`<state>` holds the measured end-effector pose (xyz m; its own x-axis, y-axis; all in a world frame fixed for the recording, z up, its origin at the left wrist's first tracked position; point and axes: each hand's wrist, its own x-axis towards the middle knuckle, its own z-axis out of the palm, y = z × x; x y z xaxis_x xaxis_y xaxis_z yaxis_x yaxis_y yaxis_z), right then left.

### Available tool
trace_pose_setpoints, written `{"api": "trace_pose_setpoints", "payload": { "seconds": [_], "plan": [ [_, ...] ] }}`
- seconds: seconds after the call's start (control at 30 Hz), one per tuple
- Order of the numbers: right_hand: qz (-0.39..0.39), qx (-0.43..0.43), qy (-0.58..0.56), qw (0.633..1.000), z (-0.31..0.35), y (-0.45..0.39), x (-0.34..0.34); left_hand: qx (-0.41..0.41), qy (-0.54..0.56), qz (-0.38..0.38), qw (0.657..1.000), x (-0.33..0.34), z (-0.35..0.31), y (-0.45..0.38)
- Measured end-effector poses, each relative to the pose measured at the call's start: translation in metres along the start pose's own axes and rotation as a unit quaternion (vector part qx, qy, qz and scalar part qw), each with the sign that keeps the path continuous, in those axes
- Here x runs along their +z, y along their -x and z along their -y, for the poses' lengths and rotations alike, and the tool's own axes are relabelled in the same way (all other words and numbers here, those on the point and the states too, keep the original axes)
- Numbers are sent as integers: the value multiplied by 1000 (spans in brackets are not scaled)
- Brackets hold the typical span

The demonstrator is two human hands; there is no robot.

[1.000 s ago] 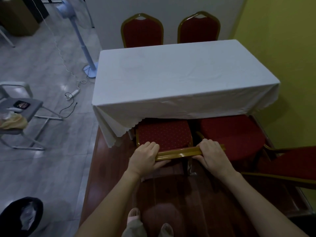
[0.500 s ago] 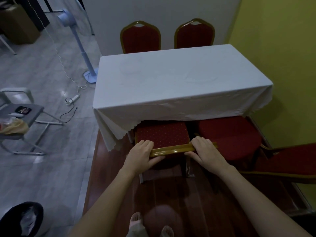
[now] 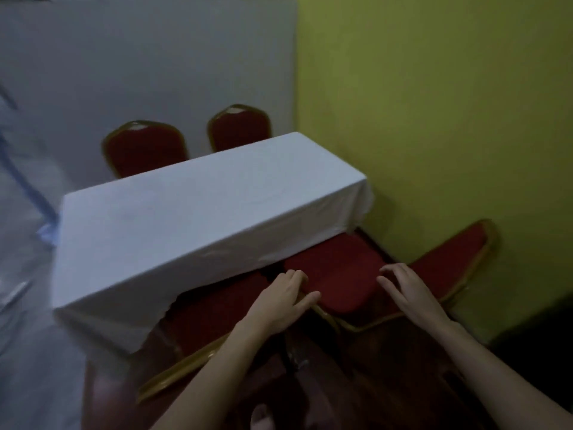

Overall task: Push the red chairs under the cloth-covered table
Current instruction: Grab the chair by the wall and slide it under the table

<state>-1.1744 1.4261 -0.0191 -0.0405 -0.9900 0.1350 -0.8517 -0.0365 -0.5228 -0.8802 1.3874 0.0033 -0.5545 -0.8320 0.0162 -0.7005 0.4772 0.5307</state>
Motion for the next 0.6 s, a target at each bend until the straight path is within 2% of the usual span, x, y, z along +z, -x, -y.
{"api": "trace_pose_setpoints", "payload": {
  "seconds": [0.27, 0.4, 0.47, 0.6],
  "plan": [
    [-68, 112, 95, 987, -81, 10, -106, 148, -3, 99, 984, 58, -74, -132],
    [-57, 159, 144, 975, -99, 5, -139, 190, 17, 117, 975, 69, -105, -184],
    [-62, 193, 135, 970, -107, 2, -148, 210, 28, 126, 969, 79, -118, -208],
    [-121, 245, 44, 961, -119, -2, -150, 203, 80, 149, 964, 113, -131, -236]
  ]
}}
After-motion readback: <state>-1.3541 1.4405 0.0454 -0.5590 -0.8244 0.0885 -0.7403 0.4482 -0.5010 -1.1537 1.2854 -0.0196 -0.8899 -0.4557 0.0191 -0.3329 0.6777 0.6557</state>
